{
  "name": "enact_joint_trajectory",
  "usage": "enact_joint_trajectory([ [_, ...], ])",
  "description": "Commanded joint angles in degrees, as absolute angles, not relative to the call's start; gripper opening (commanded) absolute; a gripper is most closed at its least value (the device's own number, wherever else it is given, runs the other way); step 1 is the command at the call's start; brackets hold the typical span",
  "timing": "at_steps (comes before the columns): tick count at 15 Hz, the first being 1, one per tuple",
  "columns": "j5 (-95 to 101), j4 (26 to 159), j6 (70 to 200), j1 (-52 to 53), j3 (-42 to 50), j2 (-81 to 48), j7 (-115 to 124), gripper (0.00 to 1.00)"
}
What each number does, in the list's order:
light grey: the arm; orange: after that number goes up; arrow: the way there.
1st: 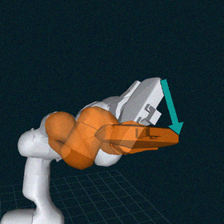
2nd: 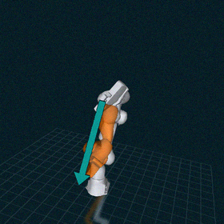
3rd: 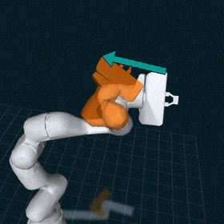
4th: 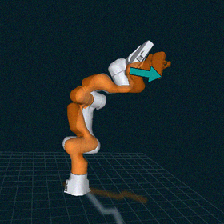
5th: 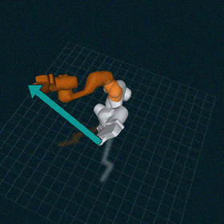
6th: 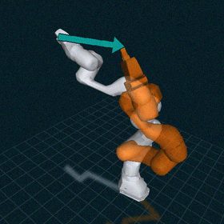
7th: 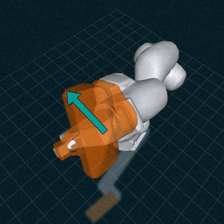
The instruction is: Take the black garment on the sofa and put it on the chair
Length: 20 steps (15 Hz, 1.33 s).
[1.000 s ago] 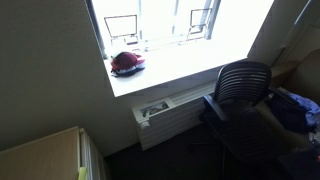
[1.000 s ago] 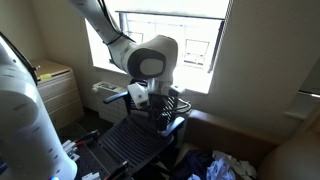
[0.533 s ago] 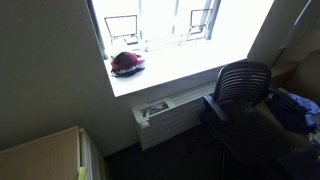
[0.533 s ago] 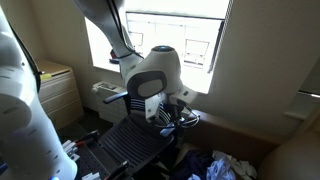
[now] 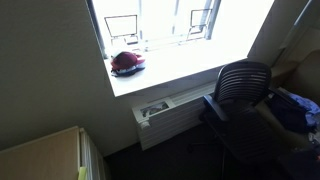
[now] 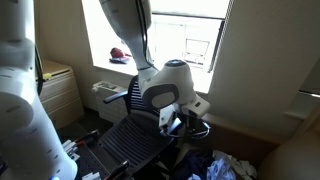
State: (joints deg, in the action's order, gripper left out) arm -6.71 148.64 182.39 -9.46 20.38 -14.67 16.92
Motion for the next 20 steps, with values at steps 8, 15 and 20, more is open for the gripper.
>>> enact_joint_trajectory([
  [8, -11.9, 131.4, 164.2, -21.0, 5.0, -35.1, 11.1, 1.0],
  [15, -10.6, 123.9, 164.4, -10.5, 14.0, -44.2, 18.9, 1.0],
  [20, -18.8, 113.9, 176.9, -15.0, 9.4, -55.8, 23.0, 1.0],
])
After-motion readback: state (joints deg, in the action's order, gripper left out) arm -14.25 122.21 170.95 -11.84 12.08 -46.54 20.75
